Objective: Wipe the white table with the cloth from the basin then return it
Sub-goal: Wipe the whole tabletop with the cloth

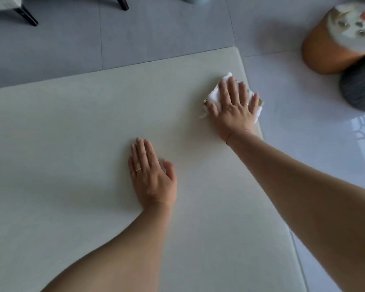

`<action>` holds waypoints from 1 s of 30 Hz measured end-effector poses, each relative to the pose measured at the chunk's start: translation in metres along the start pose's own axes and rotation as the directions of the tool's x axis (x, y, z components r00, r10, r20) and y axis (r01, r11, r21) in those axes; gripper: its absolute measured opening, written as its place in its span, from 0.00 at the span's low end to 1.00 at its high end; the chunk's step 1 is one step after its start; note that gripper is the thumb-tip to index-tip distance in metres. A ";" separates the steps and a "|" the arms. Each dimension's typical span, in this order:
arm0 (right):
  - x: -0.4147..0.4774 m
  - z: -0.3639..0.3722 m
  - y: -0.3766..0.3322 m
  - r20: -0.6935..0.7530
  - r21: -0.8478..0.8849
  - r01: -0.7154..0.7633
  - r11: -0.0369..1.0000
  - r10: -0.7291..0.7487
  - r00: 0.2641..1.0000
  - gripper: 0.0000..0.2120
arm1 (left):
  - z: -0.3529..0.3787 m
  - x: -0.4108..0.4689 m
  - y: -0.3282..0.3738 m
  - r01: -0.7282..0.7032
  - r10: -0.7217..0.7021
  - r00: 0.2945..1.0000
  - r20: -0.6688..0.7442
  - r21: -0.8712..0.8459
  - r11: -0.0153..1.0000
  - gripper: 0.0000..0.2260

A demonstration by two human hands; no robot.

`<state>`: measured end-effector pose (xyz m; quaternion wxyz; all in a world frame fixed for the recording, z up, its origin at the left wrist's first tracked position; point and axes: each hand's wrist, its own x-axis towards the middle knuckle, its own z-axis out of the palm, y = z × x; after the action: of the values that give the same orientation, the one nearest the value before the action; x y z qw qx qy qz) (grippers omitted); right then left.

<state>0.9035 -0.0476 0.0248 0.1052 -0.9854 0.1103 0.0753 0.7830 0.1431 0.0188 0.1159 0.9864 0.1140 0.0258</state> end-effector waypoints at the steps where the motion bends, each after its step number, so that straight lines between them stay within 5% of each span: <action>1: 0.001 0.004 -0.016 -0.010 0.030 -0.103 0.994 0.103 0.995 0.31 | -0.001 0.000 0.000 0.007 -0.007 1.000 0.006 0.005 1.000 0.28; 3: -0.005 0.013 -0.047 -0.009 0.074 -0.132 0.988 0.133 0.991 0.32 | -0.001 0.000 0.001 0.007 -0.008 1.000 0.020 0.010 1.000 0.28; 7: -0.007 0.016 -0.060 0.054 -0.025 0.336 0.942 -0.334 0.941 0.31 | -0.003 0.002 0.002 0.010 -0.011 1.000 0.023 0.015 1.000 0.28; 10: 0.026 0.007 -0.032 0.047 -0.101 0.475 0.874 -0.473 0.880 0.32 | -0.002 0.003 0.002 0.010 -0.010 1.000 0.021 0.018 1.000 0.28; 14: 0.075 -0.001 -0.019 -0.019 -0.028 0.078 0.997 -0.079 0.997 0.31 | -0.002 0.004 0.002 0.001 -0.001 1.000 0.021 0.019 1.000 0.28; 16: 0.079 0.002 -0.041 -0.042 0.005 -0.117 0.993 0.117 0.992 0.31 | -0.002 0.004 0.003 0.009 -0.010 1.000 0.026 0.014 1.000 0.28; 18: 0.071 0.007 -0.067 -0.033 0.031 -0.083 0.996 0.084 0.996 0.32 | -0.003 0.003 0.003 0.010 -0.010 1.000 0.027 0.008 1.000 0.28; 21: 0.061 0.007 -0.086 0.059 -0.013 0.318 0.948 -0.317 0.947 0.31 | -0.002 0.003 0.004 0.016 -0.017 1.000 0.026 0.015 1.000 0.28; 23: 0.072 0.002 -0.071 0.098 -0.065 0.464 0.884 -0.457 0.884 0.32 | -0.002 0.003 0.003 0.009 -0.009 1.000 0.026 0.017 1.000 0.28; 25: 0.092 -0.004 -0.043 0.043 -0.087 0.383 0.920 -0.381 0.924 0.35 | -0.001 0.004 0.002 0.005 -0.006 1.000 0.027 0.017 1.000 0.28; 27: 0.114 -0.013 -0.011 0.001 -0.032 0.104 0.994 -0.104 0.995 0.36 | -0.001 0.004 0.002 -0.003 0.002 0.999 0.032 0.017 1.000 0.28; 30: 0.115 -0.021 -0.007 0.014 0.020 -0.089 0.996 0.089 0.996 0.34 | -0.001 0.004 0.002 -0.004 0.004 1.000 0.026 0.015 1.000 0.28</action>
<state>1.0182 -0.0690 0.0264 0.1127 -0.9779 0.1540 0.0850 0.7868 0.1424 0.0201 0.1098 0.9877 0.1108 0.0123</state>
